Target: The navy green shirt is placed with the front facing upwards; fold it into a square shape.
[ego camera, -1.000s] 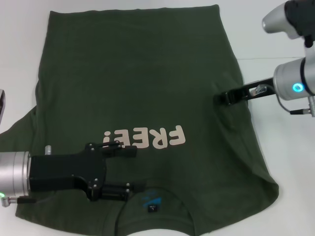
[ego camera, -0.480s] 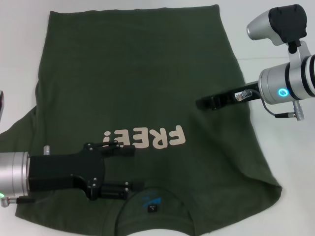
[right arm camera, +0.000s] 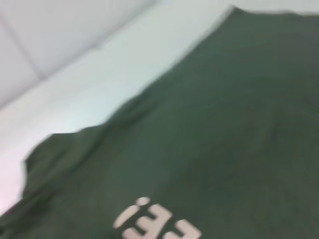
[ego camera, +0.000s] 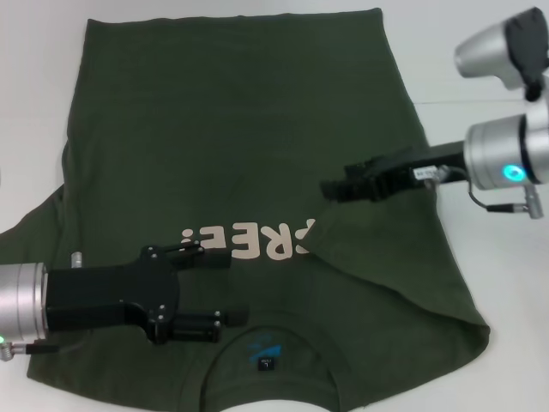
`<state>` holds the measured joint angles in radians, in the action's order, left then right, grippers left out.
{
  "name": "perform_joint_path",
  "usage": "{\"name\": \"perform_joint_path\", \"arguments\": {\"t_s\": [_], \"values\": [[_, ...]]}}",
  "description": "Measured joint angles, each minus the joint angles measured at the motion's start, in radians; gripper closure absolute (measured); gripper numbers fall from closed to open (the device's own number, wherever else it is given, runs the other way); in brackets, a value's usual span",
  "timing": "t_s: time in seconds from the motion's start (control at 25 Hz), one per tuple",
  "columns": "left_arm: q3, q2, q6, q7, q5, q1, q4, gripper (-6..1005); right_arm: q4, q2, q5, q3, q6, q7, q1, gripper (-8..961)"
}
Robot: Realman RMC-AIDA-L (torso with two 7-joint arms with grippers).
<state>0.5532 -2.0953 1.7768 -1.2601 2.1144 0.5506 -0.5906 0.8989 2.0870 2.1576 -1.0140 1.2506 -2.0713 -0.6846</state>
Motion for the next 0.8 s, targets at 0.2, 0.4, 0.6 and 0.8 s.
{"name": "perform_joint_path", "arguments": {"t_s": [0.2, 0.4, 0.6, 0.8], "values": [[-0.024, 0.0, -0.002, -0.014, -0.001, -0.001, 0.0, 113, 0.002, 0.001, -0.184, 0.049, 0.118, 0.341, 0.118, 366], [-0.056, 0.001, -0.006, -0.049, -0.002, -0.001, -0.006, 113, -0.013, 0.0, -0.271, 0.056, 0.207, 0.624, 0.222, 167], [-0.115, 0.008, -0.028, -0.117, -0.002, -0.002, -0.01, 113, -0.017, -0.002, -0.264, 0.056, 0.347, 0.808, 0.293, 46], [-0.144, 0.004, -0.043, -0.186, 0.005, -0.029, -0.063, 112, -0.024, 0.0, -0.264, 0.057, 0.485, 0.89, 0.321, 40]]}}
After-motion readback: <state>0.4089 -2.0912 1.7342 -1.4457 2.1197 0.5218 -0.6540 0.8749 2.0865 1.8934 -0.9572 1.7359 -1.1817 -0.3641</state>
